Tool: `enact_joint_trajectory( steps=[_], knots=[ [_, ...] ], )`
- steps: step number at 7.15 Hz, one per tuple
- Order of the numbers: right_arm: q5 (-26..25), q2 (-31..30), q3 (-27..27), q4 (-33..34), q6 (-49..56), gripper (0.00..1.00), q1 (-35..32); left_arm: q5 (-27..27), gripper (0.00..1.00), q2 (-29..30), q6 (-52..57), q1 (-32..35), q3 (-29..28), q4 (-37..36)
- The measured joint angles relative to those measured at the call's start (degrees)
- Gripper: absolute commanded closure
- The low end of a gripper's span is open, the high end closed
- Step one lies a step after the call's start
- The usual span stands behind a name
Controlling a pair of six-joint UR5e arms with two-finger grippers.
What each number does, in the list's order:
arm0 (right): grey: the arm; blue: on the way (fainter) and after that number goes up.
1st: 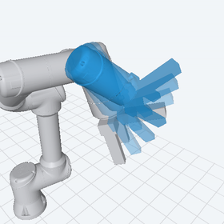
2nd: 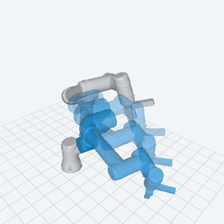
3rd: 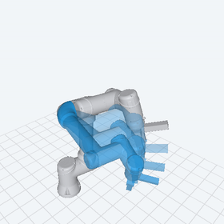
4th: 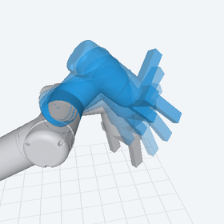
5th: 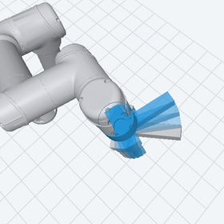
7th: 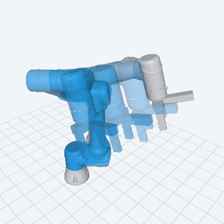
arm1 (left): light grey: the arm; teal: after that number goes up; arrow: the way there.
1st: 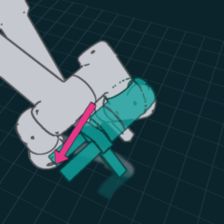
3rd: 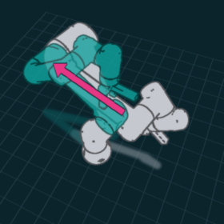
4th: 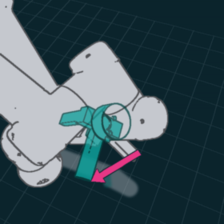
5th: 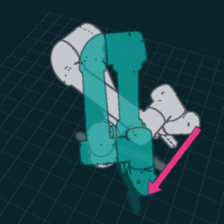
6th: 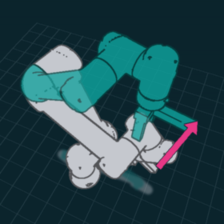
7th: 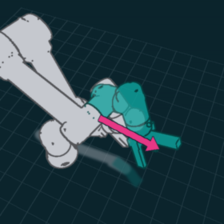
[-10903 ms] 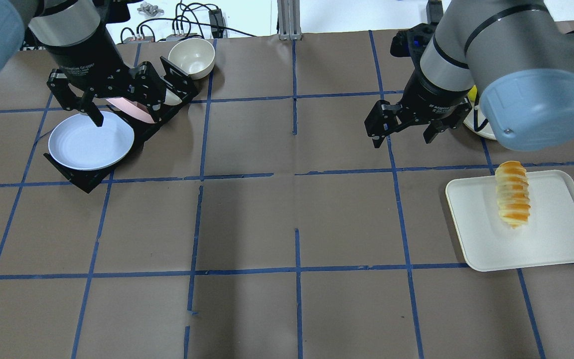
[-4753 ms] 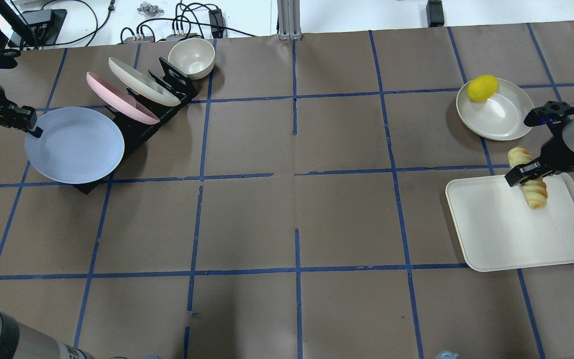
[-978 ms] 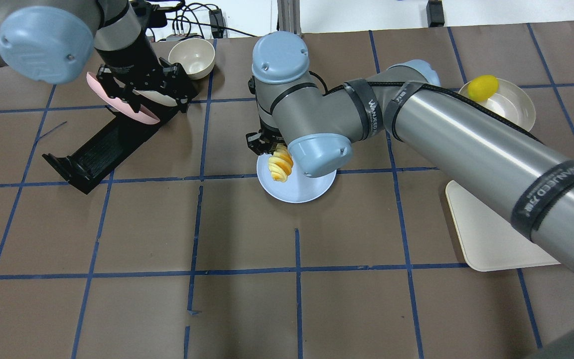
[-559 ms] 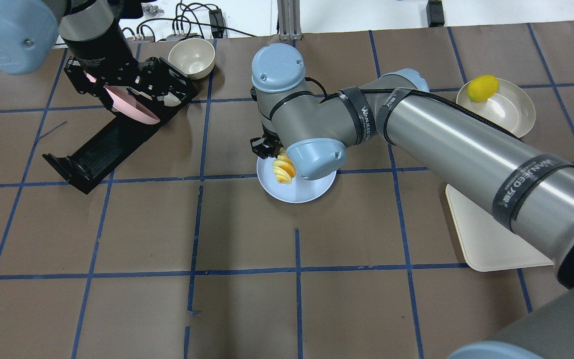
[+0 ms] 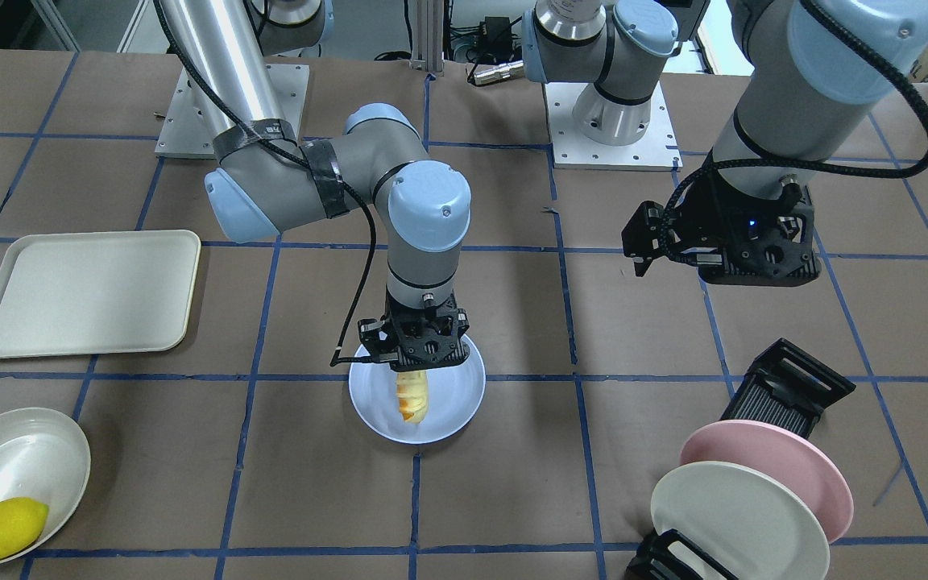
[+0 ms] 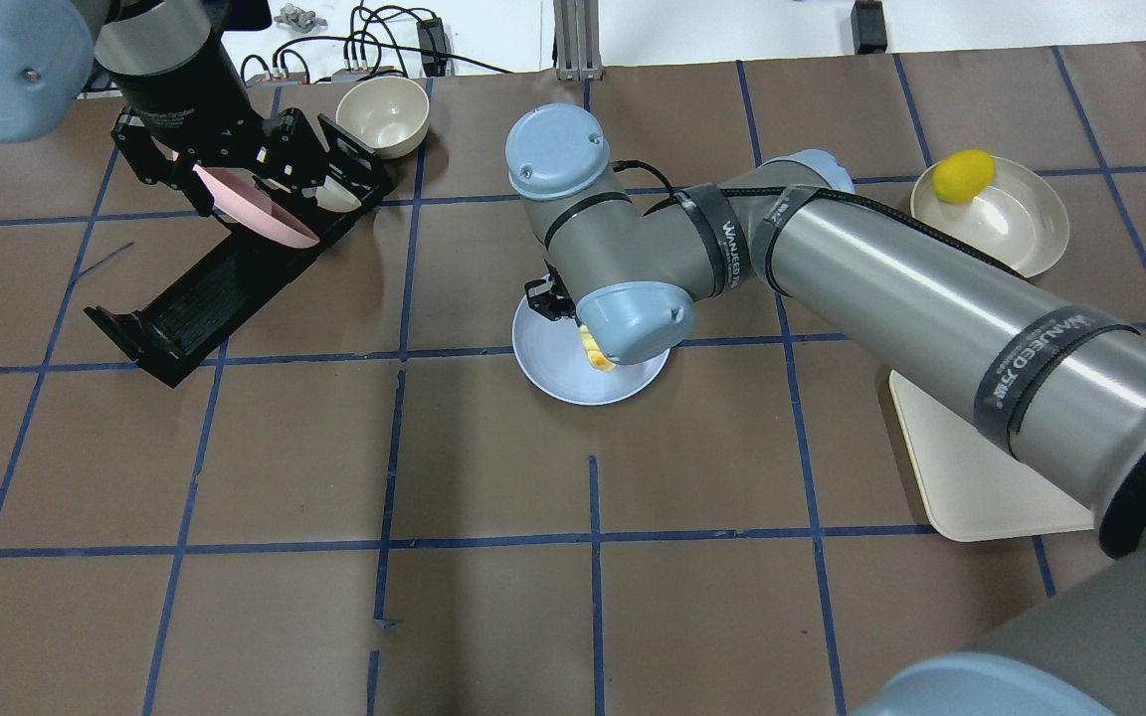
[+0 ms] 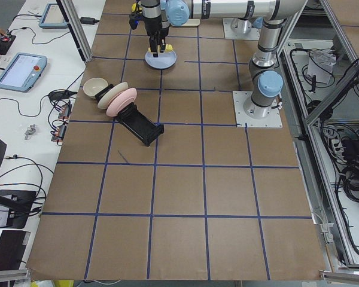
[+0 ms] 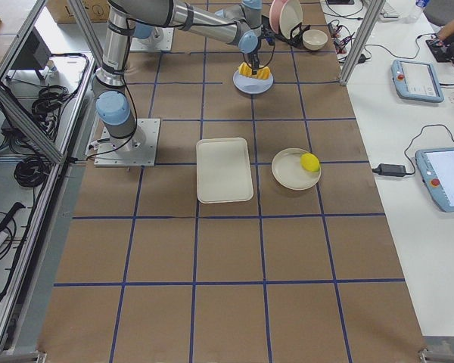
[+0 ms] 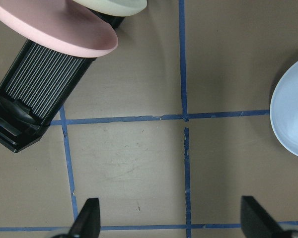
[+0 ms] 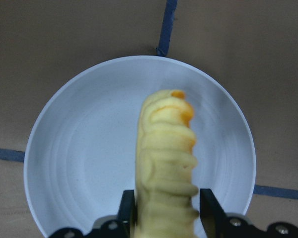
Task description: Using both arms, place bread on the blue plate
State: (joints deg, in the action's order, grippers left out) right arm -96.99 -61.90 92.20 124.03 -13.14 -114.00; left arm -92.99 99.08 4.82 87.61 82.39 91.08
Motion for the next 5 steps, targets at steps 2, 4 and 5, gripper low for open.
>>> enact_joint_trajectory(
  steps=[2,4,5],
  knots=[
    [-0.1,-0.1,-0.8,0.2,0.0,0.00,0.0,0.2,0.00,-0.8,-0.1,0.0,-0.4,1.0],
    [0.0,-0.2,-2.5,-0.5,0.1,0.00,0.0,0.1,0.00,-1.1,-0.1,-0.3,0.3,1.4],
    [0.0,-0.4,-3.1,-1.1,0.4,0.01,0.3,0.1,0.00,-1.0,-0.1,-0.3,0.4,1.5]
  ],
)
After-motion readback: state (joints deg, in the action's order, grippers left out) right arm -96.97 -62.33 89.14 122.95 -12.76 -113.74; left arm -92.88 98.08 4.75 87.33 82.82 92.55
